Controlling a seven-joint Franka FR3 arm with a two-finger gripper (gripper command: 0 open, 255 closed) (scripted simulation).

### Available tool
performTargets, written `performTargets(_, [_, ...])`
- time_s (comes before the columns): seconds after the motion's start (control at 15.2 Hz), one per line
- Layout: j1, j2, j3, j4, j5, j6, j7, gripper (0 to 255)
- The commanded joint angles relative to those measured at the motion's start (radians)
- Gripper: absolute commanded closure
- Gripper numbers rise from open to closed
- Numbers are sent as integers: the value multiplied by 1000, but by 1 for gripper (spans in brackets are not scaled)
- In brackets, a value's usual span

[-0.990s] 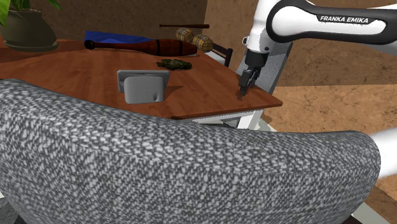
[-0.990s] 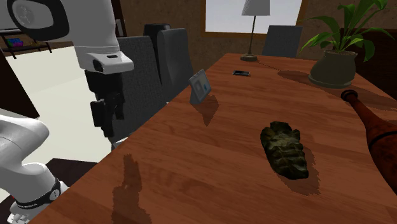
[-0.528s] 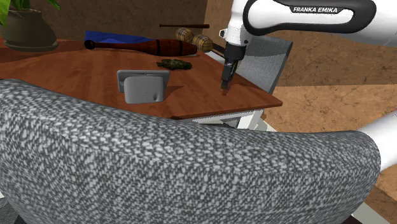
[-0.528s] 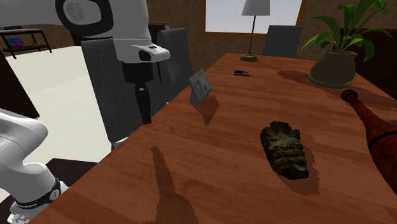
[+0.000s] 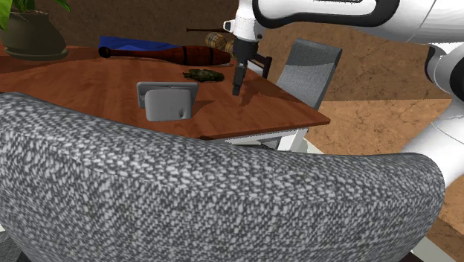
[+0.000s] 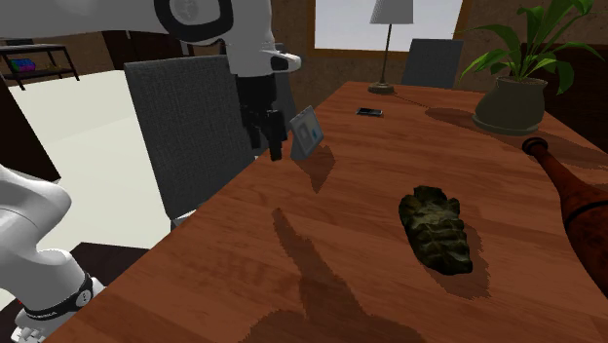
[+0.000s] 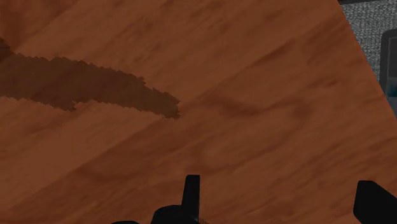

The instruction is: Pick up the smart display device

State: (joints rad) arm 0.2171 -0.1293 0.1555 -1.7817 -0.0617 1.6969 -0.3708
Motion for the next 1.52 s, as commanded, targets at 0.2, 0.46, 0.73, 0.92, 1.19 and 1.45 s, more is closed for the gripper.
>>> performTargets(0.2, [44, 147, 46, 185, -21, -15, -76, 0])
performTargets(0.46, [86, 260, 84, 343, -47, -43, -134, 0])
performTargets(0.73, [138, 378, 123, 516, -82, -85, -191, 0])
performTargets(0.92, [188, 473, 150, 663, -116, -128, -234, 0])
performTargets(1.19, [209, 504, 161, 686, -128, -115, -255, 0])
performTargets(1.45, [195, 475, 161, 586, -119, -44, -252, 0])
